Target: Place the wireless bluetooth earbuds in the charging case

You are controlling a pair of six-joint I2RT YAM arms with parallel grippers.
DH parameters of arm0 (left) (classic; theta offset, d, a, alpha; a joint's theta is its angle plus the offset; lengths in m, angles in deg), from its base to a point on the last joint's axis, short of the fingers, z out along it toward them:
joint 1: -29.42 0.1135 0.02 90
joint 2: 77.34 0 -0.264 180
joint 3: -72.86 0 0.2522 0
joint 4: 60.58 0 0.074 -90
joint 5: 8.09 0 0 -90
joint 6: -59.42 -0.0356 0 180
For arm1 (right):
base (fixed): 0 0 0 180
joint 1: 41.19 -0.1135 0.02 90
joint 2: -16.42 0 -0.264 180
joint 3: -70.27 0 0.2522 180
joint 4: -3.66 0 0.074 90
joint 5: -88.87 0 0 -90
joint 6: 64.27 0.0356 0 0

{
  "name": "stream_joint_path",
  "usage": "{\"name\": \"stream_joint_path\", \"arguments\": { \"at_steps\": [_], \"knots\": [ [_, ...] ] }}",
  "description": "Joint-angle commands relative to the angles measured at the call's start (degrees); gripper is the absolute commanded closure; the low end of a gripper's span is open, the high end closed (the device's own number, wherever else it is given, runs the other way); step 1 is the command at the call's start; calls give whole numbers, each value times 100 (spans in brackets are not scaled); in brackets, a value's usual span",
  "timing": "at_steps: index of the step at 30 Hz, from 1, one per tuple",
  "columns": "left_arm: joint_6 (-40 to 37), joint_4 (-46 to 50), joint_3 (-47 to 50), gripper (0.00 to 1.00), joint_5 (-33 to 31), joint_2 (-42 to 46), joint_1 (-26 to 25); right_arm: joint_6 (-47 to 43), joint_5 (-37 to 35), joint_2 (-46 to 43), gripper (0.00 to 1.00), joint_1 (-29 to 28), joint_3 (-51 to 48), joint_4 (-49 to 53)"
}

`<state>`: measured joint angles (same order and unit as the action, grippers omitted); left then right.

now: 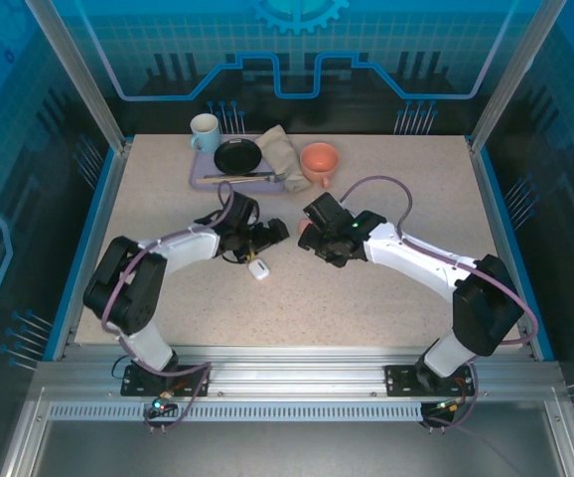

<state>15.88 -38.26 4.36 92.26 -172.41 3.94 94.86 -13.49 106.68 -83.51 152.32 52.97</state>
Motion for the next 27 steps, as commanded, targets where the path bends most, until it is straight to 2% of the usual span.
{"name": "stream_joint_path", "arguments": {
  "at_steps": [1,6,10,14,21,27],
  "knots": [
    [344,175,76,1,-375,754,86,-51,-259,-25,34,-229,-56,365],
    [3,891,-200,1,-795,1252,705,372,-195,641,20,-588,450,643],
    [-151,1102,-274,1,-613,1380,1310,349,-85,1632,15,-940,1517,1065],
    [-249,1164,-231,1,-309,1495,1892,-861,-165,2609,15,-1157,2645,1274],
    [-400,1223,-195,1,113,1627,2497,-3351,-235,3255,17,-1189,3189,1216],
    [-429,1192,-159,1,226,1624,2660,-4110,111,3534,17,-1228,3347,1247]
  ]
}}
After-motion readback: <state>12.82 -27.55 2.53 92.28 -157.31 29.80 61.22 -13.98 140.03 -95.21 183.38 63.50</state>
